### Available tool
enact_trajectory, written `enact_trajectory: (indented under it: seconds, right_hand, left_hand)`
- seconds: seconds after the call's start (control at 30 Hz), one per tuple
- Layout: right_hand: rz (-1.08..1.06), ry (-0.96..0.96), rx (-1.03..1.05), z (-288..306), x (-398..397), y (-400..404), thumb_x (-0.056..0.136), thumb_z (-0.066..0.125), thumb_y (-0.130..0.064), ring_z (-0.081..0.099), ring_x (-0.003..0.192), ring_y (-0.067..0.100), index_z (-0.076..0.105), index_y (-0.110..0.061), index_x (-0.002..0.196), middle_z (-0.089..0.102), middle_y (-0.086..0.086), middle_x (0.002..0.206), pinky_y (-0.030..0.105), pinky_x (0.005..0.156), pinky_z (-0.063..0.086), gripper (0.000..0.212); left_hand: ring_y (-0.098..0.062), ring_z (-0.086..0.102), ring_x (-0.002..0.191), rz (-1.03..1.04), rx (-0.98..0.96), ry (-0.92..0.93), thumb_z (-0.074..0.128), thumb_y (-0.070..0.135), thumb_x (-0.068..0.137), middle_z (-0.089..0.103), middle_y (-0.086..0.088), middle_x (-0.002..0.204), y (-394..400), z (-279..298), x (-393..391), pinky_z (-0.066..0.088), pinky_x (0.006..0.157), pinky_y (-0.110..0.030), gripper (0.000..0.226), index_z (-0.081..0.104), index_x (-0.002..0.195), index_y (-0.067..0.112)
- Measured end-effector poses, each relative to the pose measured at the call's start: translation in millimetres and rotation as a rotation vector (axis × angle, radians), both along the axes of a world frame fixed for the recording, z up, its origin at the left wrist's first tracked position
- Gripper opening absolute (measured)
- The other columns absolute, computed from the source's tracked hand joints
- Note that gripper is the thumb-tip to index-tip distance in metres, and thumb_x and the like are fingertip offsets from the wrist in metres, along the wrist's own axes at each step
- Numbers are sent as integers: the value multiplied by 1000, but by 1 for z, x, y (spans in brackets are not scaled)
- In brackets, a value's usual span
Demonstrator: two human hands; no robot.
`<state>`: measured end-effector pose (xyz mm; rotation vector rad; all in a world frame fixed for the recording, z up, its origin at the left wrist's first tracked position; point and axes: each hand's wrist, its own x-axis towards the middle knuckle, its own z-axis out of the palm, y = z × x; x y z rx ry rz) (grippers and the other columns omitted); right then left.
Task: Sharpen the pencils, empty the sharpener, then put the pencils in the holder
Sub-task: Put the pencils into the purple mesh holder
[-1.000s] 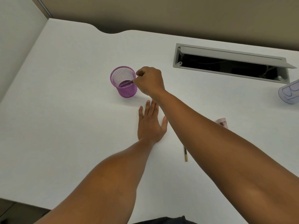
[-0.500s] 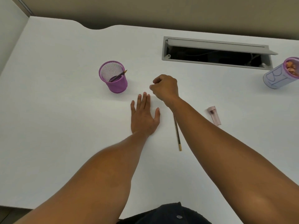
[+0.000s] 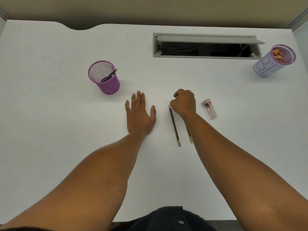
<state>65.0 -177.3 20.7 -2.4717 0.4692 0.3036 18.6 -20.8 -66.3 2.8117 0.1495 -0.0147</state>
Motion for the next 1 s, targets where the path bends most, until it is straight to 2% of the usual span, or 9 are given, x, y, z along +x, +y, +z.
enact_trajectory:
  seconds: [0.13,0.23,0.3,0.47,0.57,0.67,0.87,0.93,1.0]
  right_hand:
    - [45,101,-159,1,-7,-9,82,54,-8,55,102,29,58,-10,114,49,11,118,34,76,49,32]
    - [77,167,-204,0,-10,-13,82,51,-7,57,93,27,56,-9,112,53,9,112,32,69,47,31]
    - [97,186,-214,-3,-11,-14,81,51,-5,54,83,25,56,-9,106,56,8,102,29,64,43,25]
    - [116,171,-262,-7,-13,-14,81,53,-4,52,72,27,49,-7,84,51,7,83,28,59,40,6]
    - [143,167,-299,-2,-9,-12,79,53,-4,53,69,26,46,-9,69,46,3,69,26,56,39,13]
    - [170,105,-299,13,4,-4,77,56,-9,53,68,24,45,-9,63,46,2,67,25,56,39,18]
    - [157,-219,-41,74,39,40,77,60,-13,52,64,14,59,-7,81,52,0,71,22,51,38,7]
    - [156,-285,100,99,46,59,77,60,-12,51,62,10,63,-6,84,53,-1,70,21,53,41,10]
    - [124,-283,302,121,49,76,75,60,-10,57,65,12,64,-6,83,59,1,72,24,57,49,9]
  left_hand:
    - [-16,1,154,-10,21,1,21,53,99,9,-1,167,0,0,-1,2,124,-46,71,14,158,14]
    - [-18,2,154,-19,47,5,21,52,99,9,-2,167,-1,1,-1,3,124,-47,71,13,158,13]
    - [-19,1,154,-23,56,9,21,52,99,8,-3,167,-1,1,-1,3,124,-47,71,13,158,13]
    - [-19,0,154,-24,63,17,19,53,99,6,-3,168,-1,2,-1,2,124,-47,72,11,158,13]
    - [-18,-1,154,-20,57,23,19,53,99,6,-2,168,-1,3,-1,2,124,-47,72,11,158,13]
    - [-18,-1,154,-18,38,26,20,53,99,5,-2,168,-1,4,-1,1,124,-47,72,11,158,13]
    - [-18,-2,154,-19,28,30,21,52,99,5,-2,168,-1,5,-1,1,124,-47,72,11,158,13]
    - [-18,-2,154,-20,30,31,22,52,99,5,-2,168,-1,5,-1,1,124,-47,72,12,158,13]
    - [-19,0,154,-20,33,23,22,52,99,7,-3,167,-1,4,0,2,124,-47,72,13,158,13]
